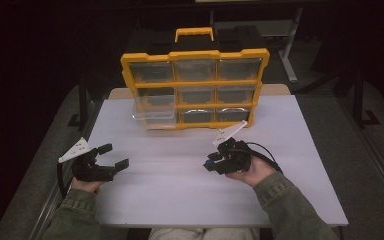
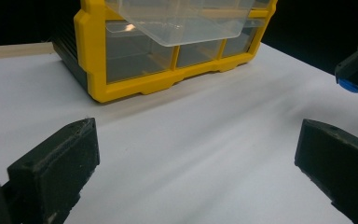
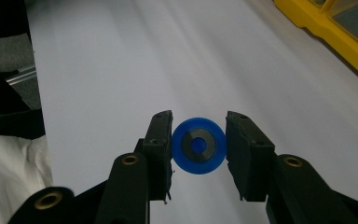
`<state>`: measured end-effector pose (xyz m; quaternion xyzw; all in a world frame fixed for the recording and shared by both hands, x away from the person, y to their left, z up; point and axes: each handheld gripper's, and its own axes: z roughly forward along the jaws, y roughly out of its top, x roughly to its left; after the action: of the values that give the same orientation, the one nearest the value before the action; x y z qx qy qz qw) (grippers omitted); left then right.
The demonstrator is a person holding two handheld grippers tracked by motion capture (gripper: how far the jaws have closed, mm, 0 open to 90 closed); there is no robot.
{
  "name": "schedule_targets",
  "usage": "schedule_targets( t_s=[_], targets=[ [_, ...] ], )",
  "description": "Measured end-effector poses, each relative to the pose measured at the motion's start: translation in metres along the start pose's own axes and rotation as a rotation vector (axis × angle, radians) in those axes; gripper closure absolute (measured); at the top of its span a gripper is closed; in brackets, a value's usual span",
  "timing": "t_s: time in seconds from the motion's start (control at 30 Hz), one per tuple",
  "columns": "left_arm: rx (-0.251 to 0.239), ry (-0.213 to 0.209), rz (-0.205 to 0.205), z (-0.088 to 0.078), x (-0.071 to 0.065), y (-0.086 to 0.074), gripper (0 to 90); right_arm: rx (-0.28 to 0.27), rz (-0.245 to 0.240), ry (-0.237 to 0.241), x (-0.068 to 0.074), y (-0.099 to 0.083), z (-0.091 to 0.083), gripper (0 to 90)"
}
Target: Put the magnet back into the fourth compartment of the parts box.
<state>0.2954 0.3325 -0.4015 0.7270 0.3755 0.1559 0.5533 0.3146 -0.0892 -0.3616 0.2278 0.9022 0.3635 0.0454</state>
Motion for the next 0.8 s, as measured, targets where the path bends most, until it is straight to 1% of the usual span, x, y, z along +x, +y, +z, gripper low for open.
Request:
schedule_targets(
  t_s=[0.23,0.33,0.63,0.8],
  targets=[
    [-0.004,-0.001,-0.002,0.0,0.0,0.0,0.0,-0.009,-0.022,-0.004,0.0,0.013,-0.006,60.6],
    [-0.004,-0.001,-0.003,0.0,0.001,0.0,0.0,-0.022,-0.024,-0.008,-0.001,0.018,-0.01,60.6],
    [-0.004,-0.001,-0.003,0.0,0.001,0.0,0.0,-0.027,-0.032,-0.017,-0.002,0.029,-0.018,60.6],
    [-0.005,-0.002,-0.002,0.0,0.001,0.0,0.0,-0.042,-0.044,-0.021,-0.004,0.037,-0.023,60.6]
  ],
)
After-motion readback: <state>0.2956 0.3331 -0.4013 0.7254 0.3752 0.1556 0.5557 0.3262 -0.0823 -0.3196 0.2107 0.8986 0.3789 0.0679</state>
